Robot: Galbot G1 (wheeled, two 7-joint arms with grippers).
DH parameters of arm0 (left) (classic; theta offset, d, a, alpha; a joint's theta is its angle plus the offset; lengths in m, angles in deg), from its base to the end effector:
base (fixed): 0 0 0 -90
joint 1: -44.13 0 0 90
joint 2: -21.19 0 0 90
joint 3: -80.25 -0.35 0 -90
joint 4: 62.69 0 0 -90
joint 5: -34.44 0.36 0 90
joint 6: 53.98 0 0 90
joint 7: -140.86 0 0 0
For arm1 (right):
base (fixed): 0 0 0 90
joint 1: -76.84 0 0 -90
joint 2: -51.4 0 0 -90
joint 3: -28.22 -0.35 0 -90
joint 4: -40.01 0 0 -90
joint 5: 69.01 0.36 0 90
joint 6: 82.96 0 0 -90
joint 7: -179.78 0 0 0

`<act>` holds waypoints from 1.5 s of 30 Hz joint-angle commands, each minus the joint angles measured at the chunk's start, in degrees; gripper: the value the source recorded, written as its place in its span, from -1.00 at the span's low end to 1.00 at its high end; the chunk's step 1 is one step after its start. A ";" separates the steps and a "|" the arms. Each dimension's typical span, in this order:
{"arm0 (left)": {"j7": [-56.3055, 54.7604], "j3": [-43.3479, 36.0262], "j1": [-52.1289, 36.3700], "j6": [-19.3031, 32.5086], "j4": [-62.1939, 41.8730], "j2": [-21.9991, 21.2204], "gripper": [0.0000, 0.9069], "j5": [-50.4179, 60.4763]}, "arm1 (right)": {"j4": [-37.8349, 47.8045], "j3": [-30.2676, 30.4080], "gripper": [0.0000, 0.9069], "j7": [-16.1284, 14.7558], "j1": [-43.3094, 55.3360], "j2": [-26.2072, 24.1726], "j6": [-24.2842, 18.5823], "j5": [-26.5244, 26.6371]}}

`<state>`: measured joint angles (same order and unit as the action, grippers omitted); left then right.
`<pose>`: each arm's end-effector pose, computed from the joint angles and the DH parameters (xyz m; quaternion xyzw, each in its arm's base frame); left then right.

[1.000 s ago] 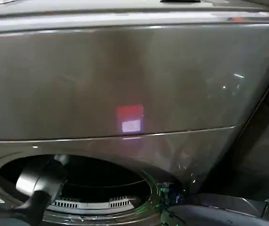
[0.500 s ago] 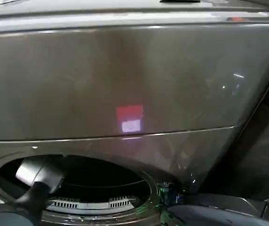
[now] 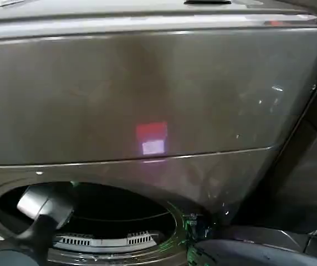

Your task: Grasp the clothes from the dryer.

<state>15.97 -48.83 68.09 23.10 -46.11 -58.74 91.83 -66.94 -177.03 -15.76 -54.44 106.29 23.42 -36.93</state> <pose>0.6681 0.0578 -0.2096 -0.2911 -0.5760 -0.6047 0.4667 -0.1245 -0.3957 0.0809 0.5047 0.7910 -0.3015 0.1696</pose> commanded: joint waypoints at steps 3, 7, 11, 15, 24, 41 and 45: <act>-0.97 2.08 0.81 0.60 1.00 0.18 -1.00 -1.53 | 0.00 0.37 1.00 0.04 0.28 0.23 -0.09 -0.26; -2.36 7.33 2.80 -1.06 3.44 -0.02 -1.00 -4.43 | -0.42 0.72 1.00 0.09 0.41 0.69 -0.08 -0.29; -3.20 13.06 4.77 -3.13 7.50 0.11 -1.00 -7.08 | -0.66 0.93 1.00 0.11 0.46 0.78 -0.06 -0.50; -3.86 15.09 6.94 -5.58 13.19 1.08 -1.00 -11.16 | -1.02 1.35 1.00 0.13 0.60 0.83 -0.02 -0.68; -11.38 24.38 16.69 -12.82 32.40 2.07 -1.00 -26.35 | -1.22 1.79 1.00 0.10 0.85 1.03 -0.14 -0.81; -37.27 36.67 40.33 -6.36 59.87 -0.26 -1.00 -59.19 | -0.86 3.41 1.00 0.38 1.70 0.71 -1.92 -0.69; -44.68 38.13 43.64 -1.65 62.83 -1.87 -1.00 -63.65 | -0.73 3.40 1.00 0.06 2.03 0.67 -4.06 -0.19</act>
<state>-11.94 -16.04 100.54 13.81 4.78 -58.46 44.04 -67.79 -173.80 -15.41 -52.67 107.01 21.91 -37.40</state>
